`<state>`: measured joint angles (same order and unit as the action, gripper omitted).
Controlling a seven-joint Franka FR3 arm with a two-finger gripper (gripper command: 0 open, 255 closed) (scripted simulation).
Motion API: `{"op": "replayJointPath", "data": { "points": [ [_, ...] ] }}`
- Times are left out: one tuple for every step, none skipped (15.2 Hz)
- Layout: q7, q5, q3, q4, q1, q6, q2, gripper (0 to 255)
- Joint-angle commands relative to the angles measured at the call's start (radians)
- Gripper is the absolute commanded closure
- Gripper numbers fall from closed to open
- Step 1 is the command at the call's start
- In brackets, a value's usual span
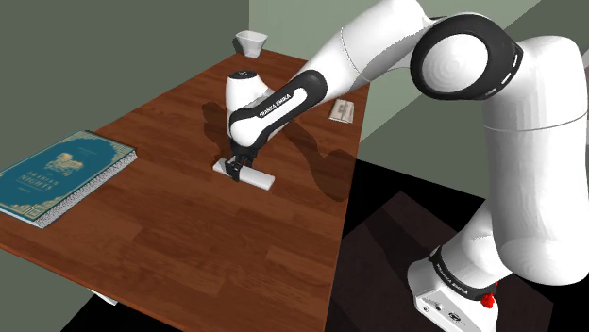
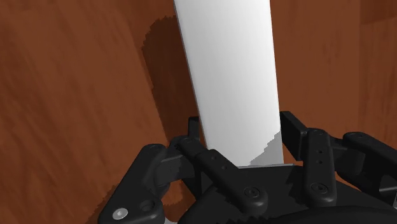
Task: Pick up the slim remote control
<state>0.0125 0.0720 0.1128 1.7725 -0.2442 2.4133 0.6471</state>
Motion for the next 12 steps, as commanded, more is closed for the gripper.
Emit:
{"op": "replayJointPath", "data": {
  "points": [
    [-0.003,-0.003,0.002,0.002,0.003,-0.018,-0.020,255],
    [-0.004,-0.004,0.003,0.003,0.004,-0.027,-0.030,255],
    [-0.004,-0.005,0.004,0.004,0.005,-0.036,-0.039,255],
    [-0.005,-0.006,0.005,0.004,0.006,-0.044,-0.049,255],
    [-0.006,-0.007,0.005,0.004,0.006,-0.054,-0.058,255],
    [-0.006,-0.008,0.006,0.004,0.007,-0.063,-0.067,255],
    [-0.007,-0.010,0.007,0.004,0.007,-0.072,-0.076,255],
    [-0.007,-0.011,0.008,0.003,0.008,-0.082,-0.085,255],
    [-0.008,-0.012,0.009,0.002,0.009,-0.092,-0.094,255],
    [-0.008,-0.013,0.010,0.001,0.009,-0.101,-0.102,255],
    [-0.008,-0.013,0.010,0.001,0.009,-0.103,-0.104,255],
    [-0.008,-0.013,0.010,0.001,0.009,-0.103,-0.103,255]
  ]
}}
